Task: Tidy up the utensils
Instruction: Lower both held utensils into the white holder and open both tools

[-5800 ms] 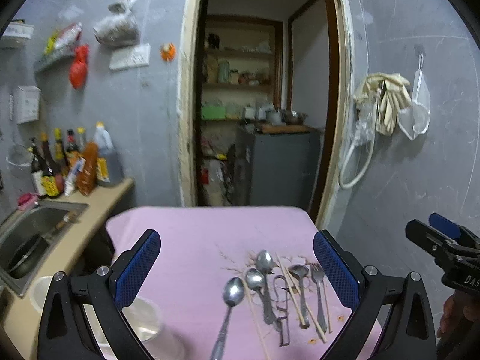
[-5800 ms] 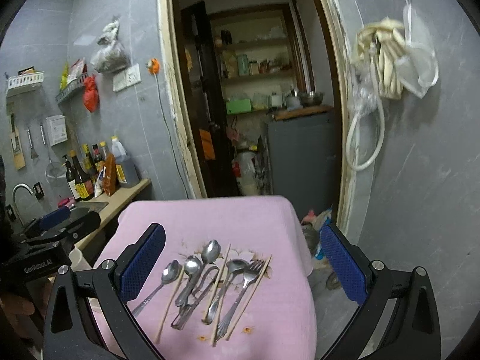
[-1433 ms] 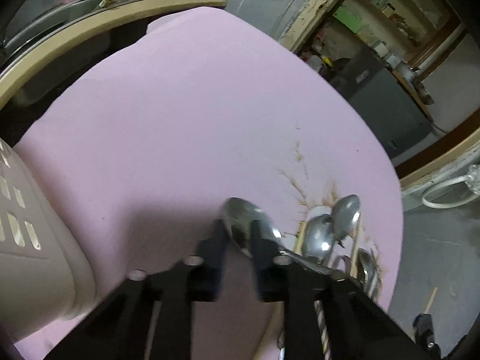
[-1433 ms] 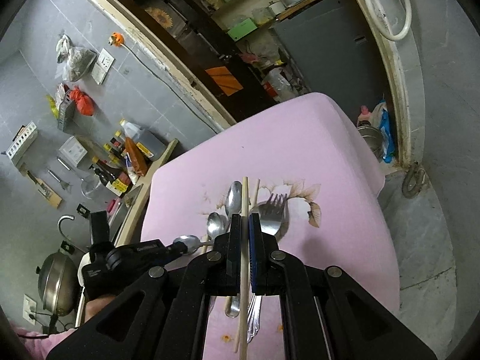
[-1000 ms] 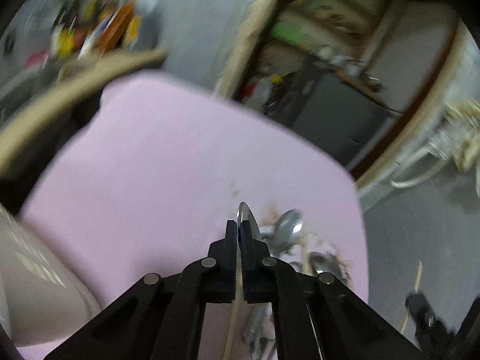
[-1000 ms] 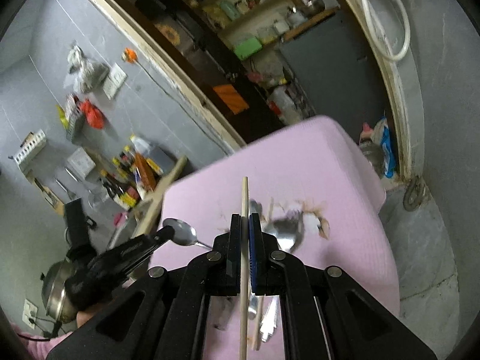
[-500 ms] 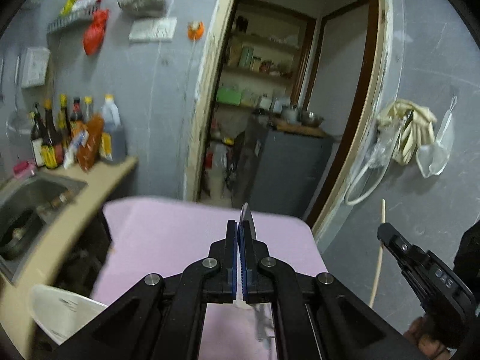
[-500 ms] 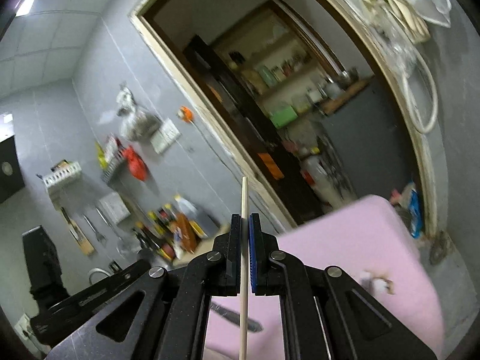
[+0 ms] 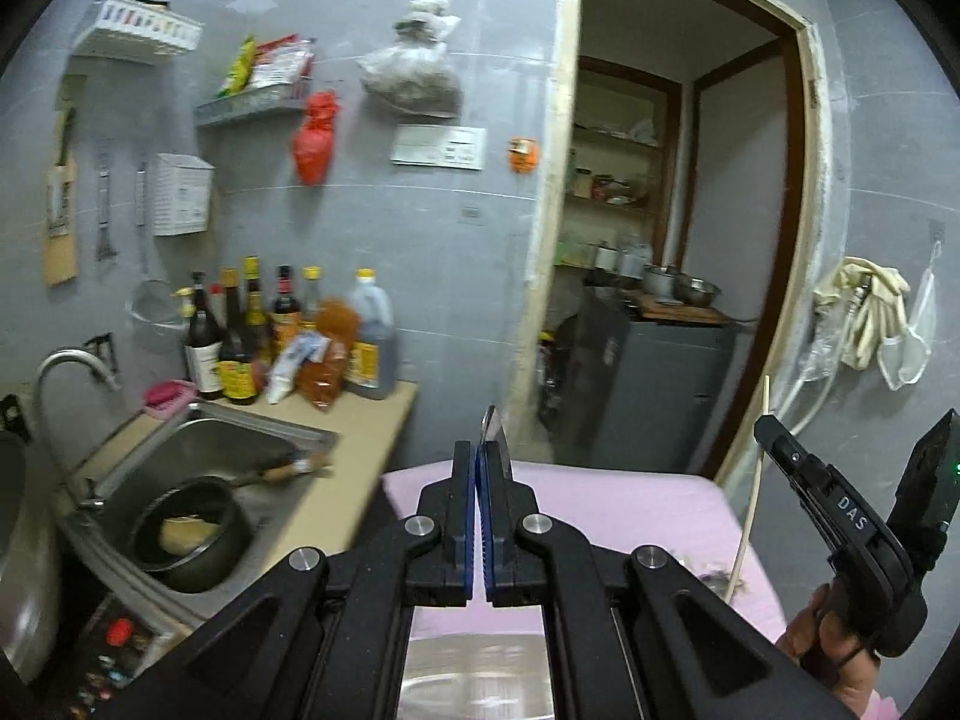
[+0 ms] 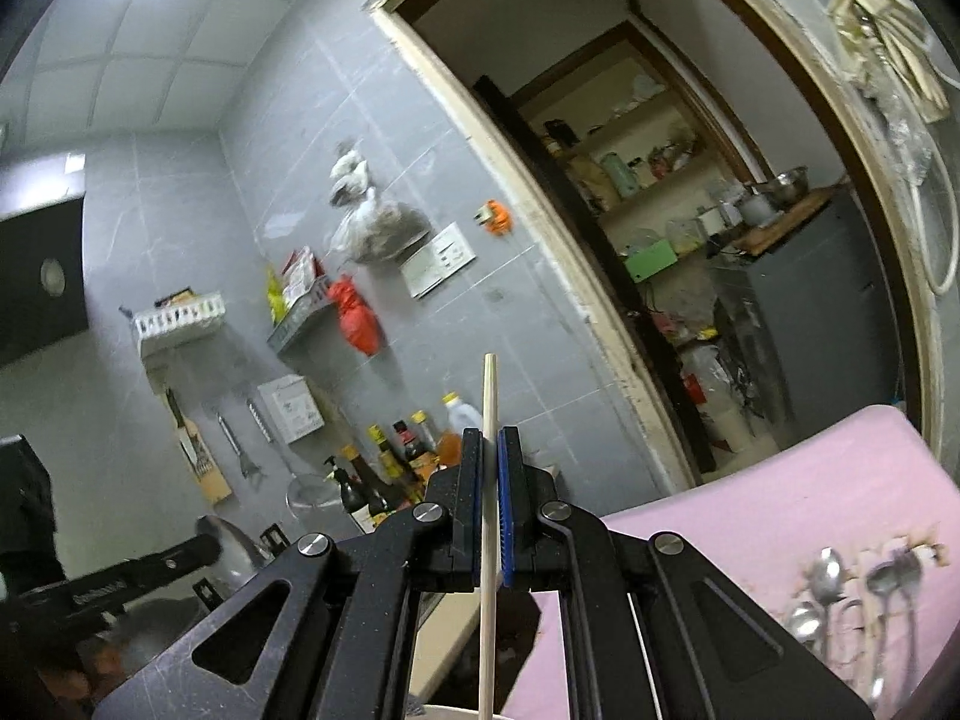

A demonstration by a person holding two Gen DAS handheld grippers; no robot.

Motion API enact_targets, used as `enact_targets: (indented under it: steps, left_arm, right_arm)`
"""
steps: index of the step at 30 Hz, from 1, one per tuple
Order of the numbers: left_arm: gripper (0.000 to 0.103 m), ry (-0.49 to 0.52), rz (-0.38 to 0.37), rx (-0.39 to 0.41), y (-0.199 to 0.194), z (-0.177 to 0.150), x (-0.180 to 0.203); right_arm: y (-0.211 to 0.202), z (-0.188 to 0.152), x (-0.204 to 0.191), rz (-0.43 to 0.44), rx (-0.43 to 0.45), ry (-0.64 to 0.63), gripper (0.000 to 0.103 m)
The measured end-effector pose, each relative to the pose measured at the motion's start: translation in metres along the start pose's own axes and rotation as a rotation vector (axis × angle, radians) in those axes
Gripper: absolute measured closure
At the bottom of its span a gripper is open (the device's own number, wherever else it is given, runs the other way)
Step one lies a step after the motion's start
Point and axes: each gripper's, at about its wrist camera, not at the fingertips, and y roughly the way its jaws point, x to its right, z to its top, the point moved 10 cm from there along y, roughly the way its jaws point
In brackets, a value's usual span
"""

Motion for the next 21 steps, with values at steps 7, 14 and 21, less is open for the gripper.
enact_targets:
  steps: [7,14,21]
  left_arm:
    - [0.101,0.046,0.074,-0.004,0.007,-0.022,-0.040]
    - [0.101,0.149,0.089,-0.029,0.036,-0.064,-0.039]
    - [0.100,0.166,0.041,-0.100,0.062,-0.106,-0.025]
  right_arm:
    - [0.011,-0.033,-0.013,-0.098,0.059,-0.142,0.099]
    - [0.028,-0.065,-0.001,-0.170,0.001,-0.209,0.099]
    - [0.020,-0.095,0.004,-0.165,-0.094,-0.243,0.098]
